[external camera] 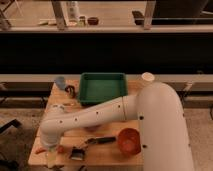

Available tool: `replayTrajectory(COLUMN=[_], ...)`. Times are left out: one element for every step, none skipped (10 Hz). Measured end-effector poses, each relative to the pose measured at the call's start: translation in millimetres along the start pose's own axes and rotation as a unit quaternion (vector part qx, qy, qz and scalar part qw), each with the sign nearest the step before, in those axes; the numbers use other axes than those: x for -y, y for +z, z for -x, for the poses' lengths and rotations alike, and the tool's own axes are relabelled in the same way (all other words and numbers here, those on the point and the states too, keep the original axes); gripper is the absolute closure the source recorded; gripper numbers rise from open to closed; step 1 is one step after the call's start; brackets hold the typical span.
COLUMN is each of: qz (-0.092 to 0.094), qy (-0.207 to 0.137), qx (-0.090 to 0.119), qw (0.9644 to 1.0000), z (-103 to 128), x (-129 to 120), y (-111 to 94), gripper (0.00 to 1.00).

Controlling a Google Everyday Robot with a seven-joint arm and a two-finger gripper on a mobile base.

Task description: Place pepper in table surface

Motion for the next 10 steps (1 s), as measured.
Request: replayTrajectory(qz=[-0.002, -0.006, -0.008, -0.011, -0.013, -0.015, -0.019, -0.022, -0.025, -0.037], qy=[0.004, 0.007, 0.009, 0.012, 0.014, 0.014, 0.01, 0.008, 0.004, -0.009], qx=[-0.001, -0.001, -0.001, -0.001, -0.001, 0.0, 0.002, 0.005, 0.007, 0.013], qw=[1.0, 1.0, 0.9999, 0.9999, 0.9998, 0.9998, 0.9998, 0.9997, 0.9996, 0.9992], z=[-5, -9, -13, -18, -22, -24, -26, -28, -28, -29], x=[3, 6, 7, 8, 8, 9, 9, 9, 9, 7], y=[1, 3, 5, 8, 10, 10, 11, 12, 12, 13], gripper=[0.2, 0.2, 0.2, 0.2, 0.2, 0.2, 0.2, 0.24, 0.26, 0.29])
